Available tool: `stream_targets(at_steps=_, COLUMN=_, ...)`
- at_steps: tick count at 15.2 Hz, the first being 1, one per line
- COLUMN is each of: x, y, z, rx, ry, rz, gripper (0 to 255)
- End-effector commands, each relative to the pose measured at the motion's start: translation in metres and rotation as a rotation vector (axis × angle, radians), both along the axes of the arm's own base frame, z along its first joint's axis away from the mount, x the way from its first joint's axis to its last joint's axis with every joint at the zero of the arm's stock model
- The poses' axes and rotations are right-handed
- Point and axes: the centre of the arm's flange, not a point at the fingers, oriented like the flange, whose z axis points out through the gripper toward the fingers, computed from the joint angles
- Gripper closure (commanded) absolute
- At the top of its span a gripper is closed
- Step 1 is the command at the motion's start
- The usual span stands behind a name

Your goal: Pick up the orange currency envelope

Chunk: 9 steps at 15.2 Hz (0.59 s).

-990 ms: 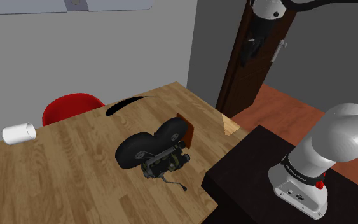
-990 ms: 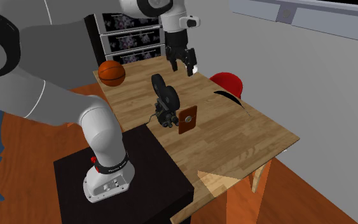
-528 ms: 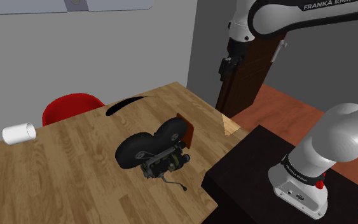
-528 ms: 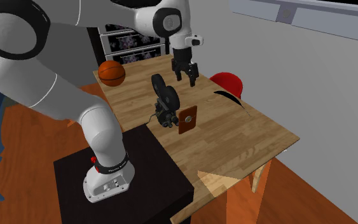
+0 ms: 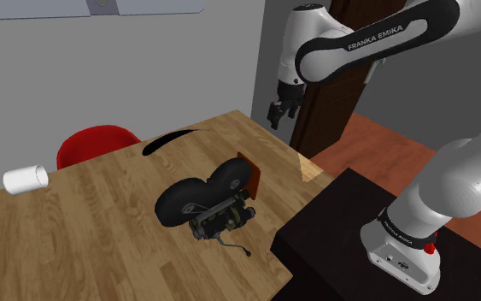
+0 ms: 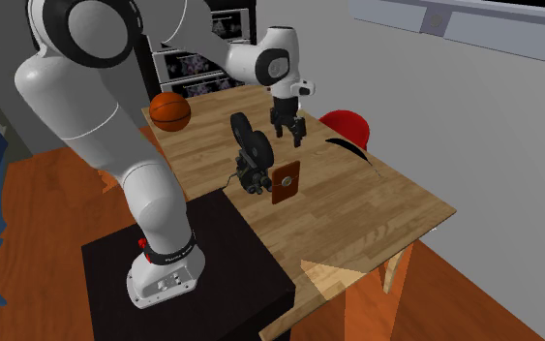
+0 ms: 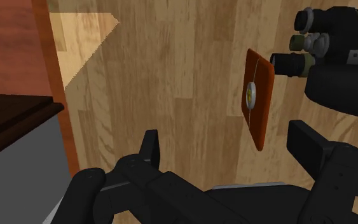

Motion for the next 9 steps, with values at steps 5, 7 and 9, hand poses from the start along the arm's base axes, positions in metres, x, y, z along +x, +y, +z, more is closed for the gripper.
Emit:
stream_targets(at_steps=5, x=0.040, y=0.026, z=-0.063, rx=0.022, ry=0.018, rz=-0.027, gripper=0)
stream_targets(at_steps=7, x=0.052, y=0.034, z=-0.085, rx=0.028, ry=0.025, rz=-0.036, gripper=0)
stream_targets(at_steps=9, x=0.065, y=0.043, z=-0.107, rx=0.035, ry=0.031, rz=-0.045, gripper=0)
